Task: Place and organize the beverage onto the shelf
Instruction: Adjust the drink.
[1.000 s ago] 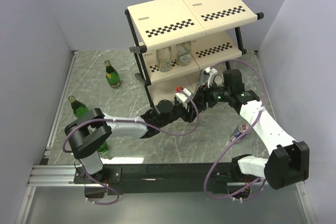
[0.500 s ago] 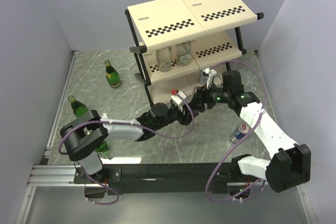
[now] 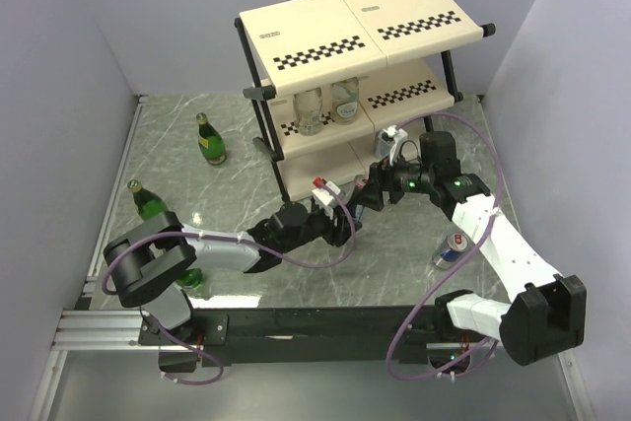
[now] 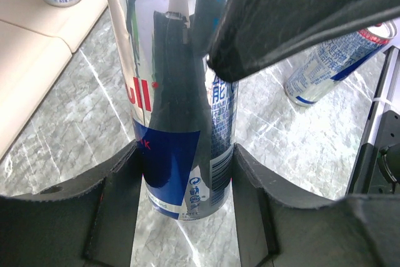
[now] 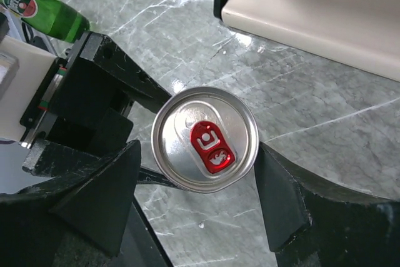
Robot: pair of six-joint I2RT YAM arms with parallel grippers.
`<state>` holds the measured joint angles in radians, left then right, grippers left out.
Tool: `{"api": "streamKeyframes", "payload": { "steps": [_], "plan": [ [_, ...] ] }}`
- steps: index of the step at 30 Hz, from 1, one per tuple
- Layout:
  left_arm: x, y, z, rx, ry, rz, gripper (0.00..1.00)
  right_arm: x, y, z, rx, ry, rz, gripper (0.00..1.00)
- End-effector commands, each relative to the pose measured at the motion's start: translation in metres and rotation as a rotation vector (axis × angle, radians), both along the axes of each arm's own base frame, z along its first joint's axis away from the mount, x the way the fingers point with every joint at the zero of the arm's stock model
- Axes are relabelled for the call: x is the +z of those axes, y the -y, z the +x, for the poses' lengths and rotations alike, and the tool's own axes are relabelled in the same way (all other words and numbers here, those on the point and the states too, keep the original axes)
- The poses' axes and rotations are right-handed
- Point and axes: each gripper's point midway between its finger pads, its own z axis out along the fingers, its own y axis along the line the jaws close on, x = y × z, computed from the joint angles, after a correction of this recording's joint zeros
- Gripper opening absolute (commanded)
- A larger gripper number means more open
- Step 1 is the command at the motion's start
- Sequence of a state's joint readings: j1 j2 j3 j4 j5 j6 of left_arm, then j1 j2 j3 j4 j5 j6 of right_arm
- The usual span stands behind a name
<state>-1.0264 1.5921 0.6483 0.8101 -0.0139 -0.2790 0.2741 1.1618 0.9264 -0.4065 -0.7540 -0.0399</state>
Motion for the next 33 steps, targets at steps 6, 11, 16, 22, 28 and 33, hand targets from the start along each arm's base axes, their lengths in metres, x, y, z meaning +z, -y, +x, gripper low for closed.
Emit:
{"api": "streamKeyframes", "payload": {
  "steps": [6, 11, 16, 22, 28, 33],
  "plan": [
    [0.058, 0.008, -0.006, -0.047, 0.086, -0.156, 0.01, 0.024, -0.008, 0.009, 0.013, 0.048, 0.060, 0.79],
    [0.057, 0.009, -0.007, -0.060, 0.087, -0.152, 0.01, 0.022, -0.011, 0.012, 0.004, 0.006, 0.066, 0.72],
    [0.053, 0.008, -0.007, -0.052, 0.083, -0.145, 0.01, 0.030, -0.008, 0.012, -0.010, 0.054, 0.073, 0.42],
    [0.055, 0.011, -0.002, -0.034, 0.052, -0.150, 0.37, 0.040, -0.007, 0.004, 0.003, 0.119, 0.089, 0.01],
    [0.075, 0.018, 0.005, -0.012, 0.037, -0.187, 0.75, 0.043, 0.000, 0.006, -0.033, 0.198, 0.045, 0.00],
    [0.084, 0.023, 0.017, 0.026, 0.045, -0.188, 0.80, 0.043, 0.006, 0.012, -0.077, 0.244, -0.002, 0.00]
  ]
}}
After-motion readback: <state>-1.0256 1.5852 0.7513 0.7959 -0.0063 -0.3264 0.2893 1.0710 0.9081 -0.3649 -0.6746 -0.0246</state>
